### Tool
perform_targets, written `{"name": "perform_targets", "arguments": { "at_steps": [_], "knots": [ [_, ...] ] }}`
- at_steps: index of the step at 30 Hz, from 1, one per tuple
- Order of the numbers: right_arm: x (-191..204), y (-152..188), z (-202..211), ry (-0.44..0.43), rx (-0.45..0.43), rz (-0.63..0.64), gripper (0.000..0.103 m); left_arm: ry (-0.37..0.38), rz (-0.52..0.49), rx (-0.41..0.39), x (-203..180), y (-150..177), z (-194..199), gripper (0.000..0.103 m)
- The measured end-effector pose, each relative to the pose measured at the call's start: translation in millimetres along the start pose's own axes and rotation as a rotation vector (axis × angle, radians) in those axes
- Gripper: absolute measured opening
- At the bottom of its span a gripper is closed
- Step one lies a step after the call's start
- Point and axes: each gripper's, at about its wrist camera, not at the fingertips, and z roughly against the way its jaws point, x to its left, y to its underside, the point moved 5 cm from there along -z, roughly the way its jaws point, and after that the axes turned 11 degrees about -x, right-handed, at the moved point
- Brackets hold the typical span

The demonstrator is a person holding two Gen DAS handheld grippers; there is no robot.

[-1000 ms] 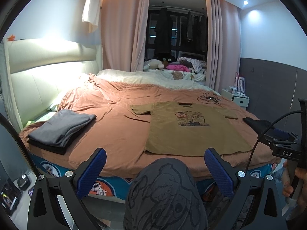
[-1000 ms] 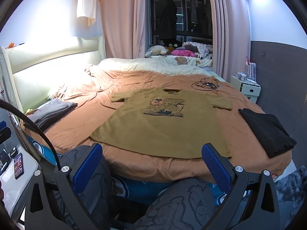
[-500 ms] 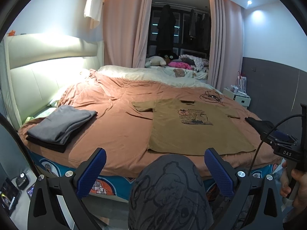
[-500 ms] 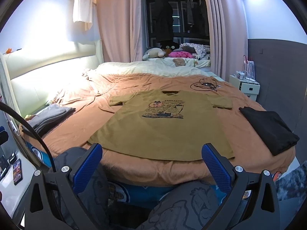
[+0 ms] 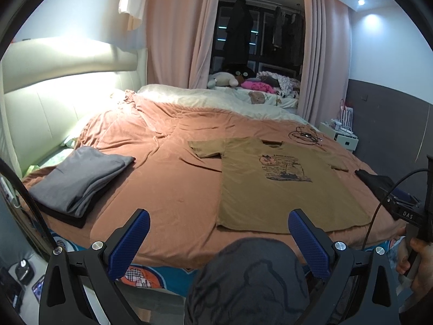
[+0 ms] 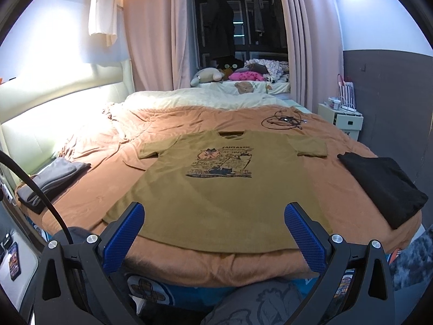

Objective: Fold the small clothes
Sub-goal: 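Move the left tool down to the side edge of the olive T-shirt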

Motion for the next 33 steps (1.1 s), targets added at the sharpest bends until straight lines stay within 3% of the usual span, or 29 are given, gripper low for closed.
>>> {"name": "perform_targets", "arguments": {
  "at_steps": [7,15,33],
  "knots": [
    [-2.1,-4.9,-42.0,0.018,0.035,-0.011,0.103,-0.005,0.022,0.042,18.6,-1.8,-44.3,0.102],
    [-5.2,-16.7,-96.4,0.007,0.101,-0.031,0.103,0.004,0.064,0.097,36.8,1.3,-101.3,0.091],
    [-4.4,-25.3,-216.5,-0.008,0.261,0.002,0.103,0.01,0.137,0.227,70.3,16.6,-228.4,0.081]
  ]
}}
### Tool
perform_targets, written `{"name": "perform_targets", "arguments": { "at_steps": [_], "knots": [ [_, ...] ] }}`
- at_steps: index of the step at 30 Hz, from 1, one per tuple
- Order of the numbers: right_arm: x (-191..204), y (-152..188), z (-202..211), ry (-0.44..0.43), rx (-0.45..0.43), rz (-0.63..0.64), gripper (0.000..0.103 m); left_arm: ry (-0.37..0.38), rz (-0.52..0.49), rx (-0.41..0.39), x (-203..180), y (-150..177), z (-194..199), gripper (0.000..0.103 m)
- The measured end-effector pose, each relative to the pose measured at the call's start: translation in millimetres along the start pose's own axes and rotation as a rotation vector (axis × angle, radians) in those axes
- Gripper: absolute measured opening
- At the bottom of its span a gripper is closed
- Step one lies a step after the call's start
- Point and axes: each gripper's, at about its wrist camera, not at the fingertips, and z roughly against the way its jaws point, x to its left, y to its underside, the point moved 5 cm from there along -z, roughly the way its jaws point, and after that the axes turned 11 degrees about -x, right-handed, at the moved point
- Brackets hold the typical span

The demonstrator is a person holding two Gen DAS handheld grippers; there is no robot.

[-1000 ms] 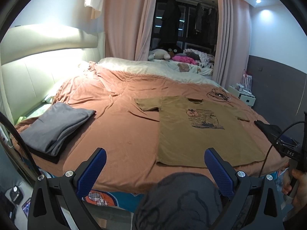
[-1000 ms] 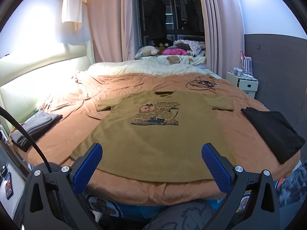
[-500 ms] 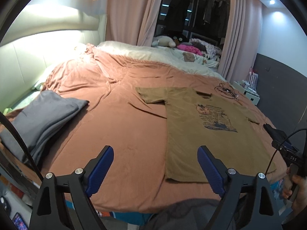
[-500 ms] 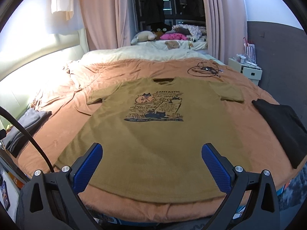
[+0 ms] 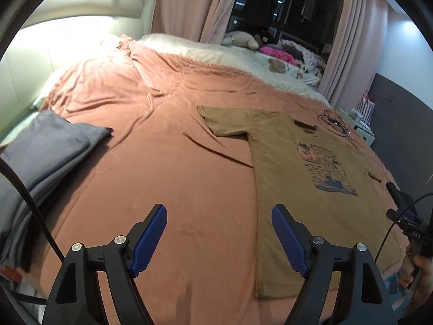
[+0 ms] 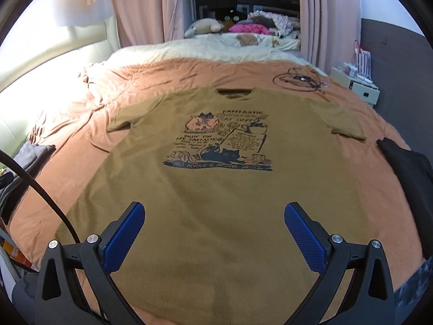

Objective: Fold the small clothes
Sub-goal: 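Move the left tool down to the side edge of the olive T-shirt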

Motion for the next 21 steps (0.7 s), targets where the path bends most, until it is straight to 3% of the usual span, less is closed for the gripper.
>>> {"name": "perform_targets", "arguments": {
  "at_steps": [5,9,16,21],
  "knots": [
    [0.6,-13.6,-39.7,0.005,0.029,0.042,0.103,0.014,0.036,0.051,8.8,-10.5,-43.8,0.078],
    [2.9,-17.9,-76.4,-0.003,0.081,0.053,0.092,0.022,0.035,0.078,11.3,-22.1,-77.5,0.07],
    [4.6,-38.5,-120.5,-0.037,0.111,0.049,0.088,0.08,0.005,0.121,1.4,-45.0,-130.0,0.069],
    [9.2,-48.4,-148.6,-0.056,0.124,0.039,0.08,0.072,0.043,0.146,12.1,-61.1,-170.8,0.068]
  ]
}}
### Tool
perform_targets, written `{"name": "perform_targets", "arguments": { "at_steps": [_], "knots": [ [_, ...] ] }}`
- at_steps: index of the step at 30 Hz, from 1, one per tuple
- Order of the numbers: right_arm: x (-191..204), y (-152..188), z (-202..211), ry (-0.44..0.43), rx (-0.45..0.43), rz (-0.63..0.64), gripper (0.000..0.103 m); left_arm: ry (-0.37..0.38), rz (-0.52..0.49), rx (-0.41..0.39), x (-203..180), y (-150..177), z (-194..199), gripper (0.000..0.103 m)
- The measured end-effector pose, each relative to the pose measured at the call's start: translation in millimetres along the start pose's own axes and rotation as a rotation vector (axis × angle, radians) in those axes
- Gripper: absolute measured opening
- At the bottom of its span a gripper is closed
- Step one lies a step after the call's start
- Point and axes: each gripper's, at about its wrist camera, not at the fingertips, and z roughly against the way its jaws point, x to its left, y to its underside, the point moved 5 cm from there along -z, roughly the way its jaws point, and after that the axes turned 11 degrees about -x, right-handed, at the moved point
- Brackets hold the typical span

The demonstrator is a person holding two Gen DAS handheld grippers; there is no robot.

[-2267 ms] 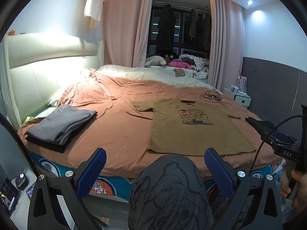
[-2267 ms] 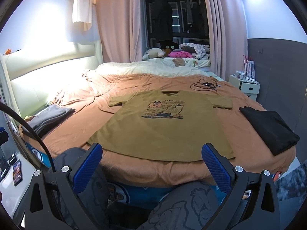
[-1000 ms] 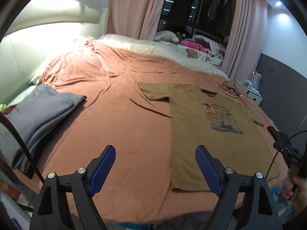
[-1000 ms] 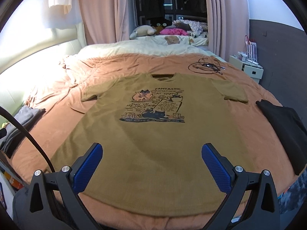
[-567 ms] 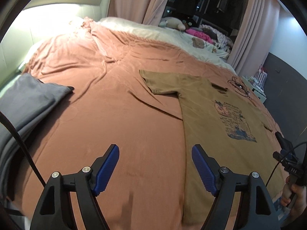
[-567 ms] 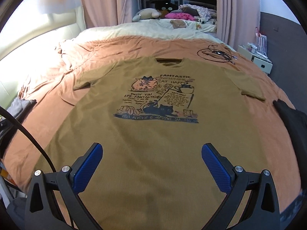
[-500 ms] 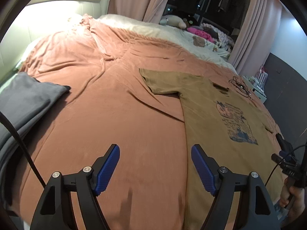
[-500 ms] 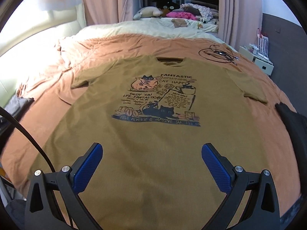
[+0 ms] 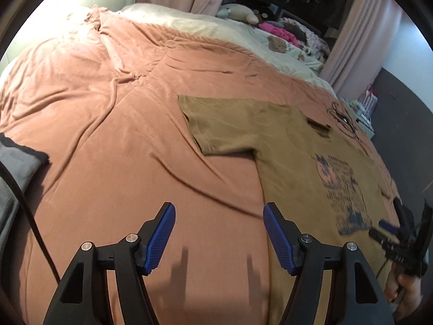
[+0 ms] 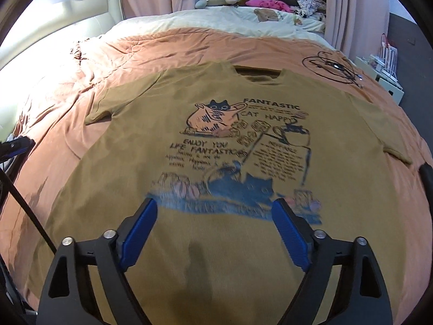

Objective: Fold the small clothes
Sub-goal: 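Move the left tool down to the side edge of the olive T-shirt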

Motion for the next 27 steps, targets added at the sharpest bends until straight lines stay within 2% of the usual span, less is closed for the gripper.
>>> {"name": "perform_targets", "arguments": {
  "at_steps": [5,11,14,22,25,26,27],
  "knots": [
    [4.7,-11.9,-23.7,-0.026,0.031,-0.006,0.074,-0.001,0.064,0.031,16.0,-21.7,-43.3,0.065],
    [11.1,-33.3,-58.3,-0.069,0.07,0.002,0.063,0.02,0.124,0.094,25.9,-43.5,-100.0,0.049],
    [13.5,-43.7,-74.7,-0.08,0.087,-0.004,0.057,0.008,0.15,0.099,33.8,-50.3,-122.4,0.048],
    [24.6,-79.4,-101.5,-0.083,0.121,-0.004,0.056,-0.024,0.189,0.134,52.6,-60.6,-179.8,0.047],
    [32.2,-95.3,-105.0,-0.095,0.125,0.008,0.056,-0.024,0.194,0.116,55.7,-70.1,-192.3,0.047],
    [34.5,-99.6,-106.5,-0.098,0.124,0.013,0.057,-0.03,0.187,0.118,55.5,-72.5,-195.2,0.046],
    [37.1,-103.5,-108.8,-0.097,0.118,0.018,0.057,-0.038,0.183,0.121,54.9,-75.4,-198.9,0.041]
  ]
}}
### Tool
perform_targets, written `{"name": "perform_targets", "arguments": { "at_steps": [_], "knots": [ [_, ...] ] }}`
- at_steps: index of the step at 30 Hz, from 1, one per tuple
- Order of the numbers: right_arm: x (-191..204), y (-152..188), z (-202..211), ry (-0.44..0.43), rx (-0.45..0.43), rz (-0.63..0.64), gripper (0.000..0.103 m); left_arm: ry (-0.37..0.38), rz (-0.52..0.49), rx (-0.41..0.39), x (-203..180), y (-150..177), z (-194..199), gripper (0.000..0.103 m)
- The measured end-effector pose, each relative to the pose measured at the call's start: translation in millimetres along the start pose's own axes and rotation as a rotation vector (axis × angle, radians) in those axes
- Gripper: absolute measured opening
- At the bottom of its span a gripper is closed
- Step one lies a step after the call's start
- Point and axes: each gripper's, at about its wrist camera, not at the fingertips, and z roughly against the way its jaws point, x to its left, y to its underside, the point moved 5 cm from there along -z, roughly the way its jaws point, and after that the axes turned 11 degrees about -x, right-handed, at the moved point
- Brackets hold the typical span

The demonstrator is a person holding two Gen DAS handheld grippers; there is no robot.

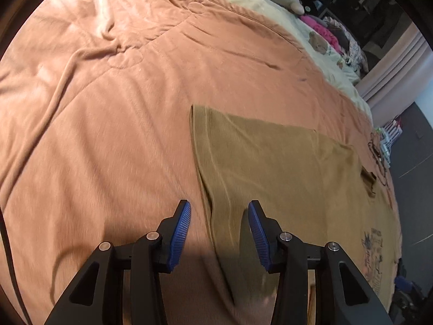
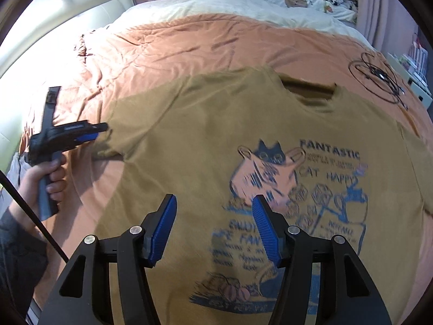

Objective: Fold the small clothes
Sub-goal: 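Move the left tool down to the side edge of the olive T-shirt, then grasp the shirt side edge with the left tool and fold it inward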

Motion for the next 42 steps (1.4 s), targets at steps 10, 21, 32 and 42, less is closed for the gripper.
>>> {"name": "perform_targets", "arguments": {
  "at_steps": [10,21,32,42],
  "knots": [
    [7.7,-6.9,-57.3,-0.103,0.049,-0.151,0.052,-0.076,0.005,0.055,2.1,-19.2,-15.8,0.046],
    [27.8,-11.4,-131.6,-0.274,0.092,-0.35,0.018,0.017,-0.073,0.009,-32.2,-33.2,12.4,0.003],
    [23.6,0.6,-184.8,-0.358,0.155,-0.485,0.011,0.092,-0.166,-0.006,-101.0,-50.9,42.5,0.003],
    [-72.4,5.8,-117.7,-0.256,0.066,-0.474,0.065,0.144,-0.239,0.025,-170.0,-34.7,34.0,0.003]
  ]
}}
